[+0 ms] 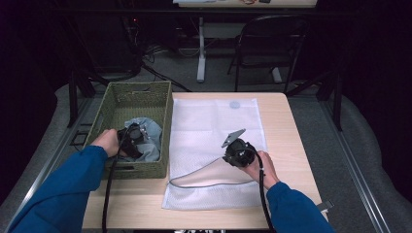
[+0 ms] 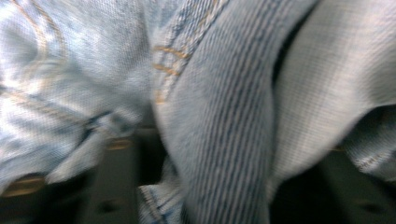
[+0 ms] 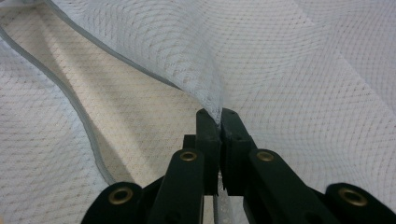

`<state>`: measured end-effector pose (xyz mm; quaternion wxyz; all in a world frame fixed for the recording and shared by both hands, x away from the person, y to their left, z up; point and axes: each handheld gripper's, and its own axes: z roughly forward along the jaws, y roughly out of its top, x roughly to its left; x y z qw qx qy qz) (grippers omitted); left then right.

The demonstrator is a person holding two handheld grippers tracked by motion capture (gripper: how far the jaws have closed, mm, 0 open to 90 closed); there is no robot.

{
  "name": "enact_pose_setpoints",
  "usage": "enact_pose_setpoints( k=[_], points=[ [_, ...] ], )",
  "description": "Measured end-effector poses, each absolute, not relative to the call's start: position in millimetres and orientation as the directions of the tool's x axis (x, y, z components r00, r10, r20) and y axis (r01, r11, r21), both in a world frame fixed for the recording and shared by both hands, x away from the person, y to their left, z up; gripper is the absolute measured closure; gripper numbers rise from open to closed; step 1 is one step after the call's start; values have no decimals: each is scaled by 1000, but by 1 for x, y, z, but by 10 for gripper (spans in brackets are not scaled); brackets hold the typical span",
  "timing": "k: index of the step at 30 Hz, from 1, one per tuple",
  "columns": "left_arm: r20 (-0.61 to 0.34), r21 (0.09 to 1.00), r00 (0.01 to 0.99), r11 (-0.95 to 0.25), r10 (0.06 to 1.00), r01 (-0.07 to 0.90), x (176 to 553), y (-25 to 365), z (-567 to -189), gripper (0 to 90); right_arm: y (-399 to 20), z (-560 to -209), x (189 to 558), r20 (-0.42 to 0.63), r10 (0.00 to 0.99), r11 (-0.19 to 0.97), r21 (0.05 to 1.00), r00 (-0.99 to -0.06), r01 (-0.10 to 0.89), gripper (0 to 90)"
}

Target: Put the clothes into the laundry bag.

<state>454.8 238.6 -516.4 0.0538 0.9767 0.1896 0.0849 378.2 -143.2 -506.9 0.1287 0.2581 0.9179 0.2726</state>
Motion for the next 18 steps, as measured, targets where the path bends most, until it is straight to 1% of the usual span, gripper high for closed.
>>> enact_pose_setpoints(
  k=[4, 10, 13, 18],
  points=[
    [139, 151, 920, -926, 366, 346, 454, 242, -509, 678, -144, -507, 378, -87, 548, 714, 566, -832, 411, 880],
    [155, 163, 918, -926, 364, 340, 451, 245, -491, 690, -145, -507, 379, -85, 552, 708, 574, -829, 412, 882],
    [155, 192, 914, -919, 376, 345, 450, 247, -482, 689, -145, -507, 379, -80, 556, 704, 573, -827, 418, 882],
    [180, 198, 905, -915, 385, 350, 447, 251, -471, 688, -146, -507, 380, -71, 562, 697, 577, -824, 426, 884]
  ],
)
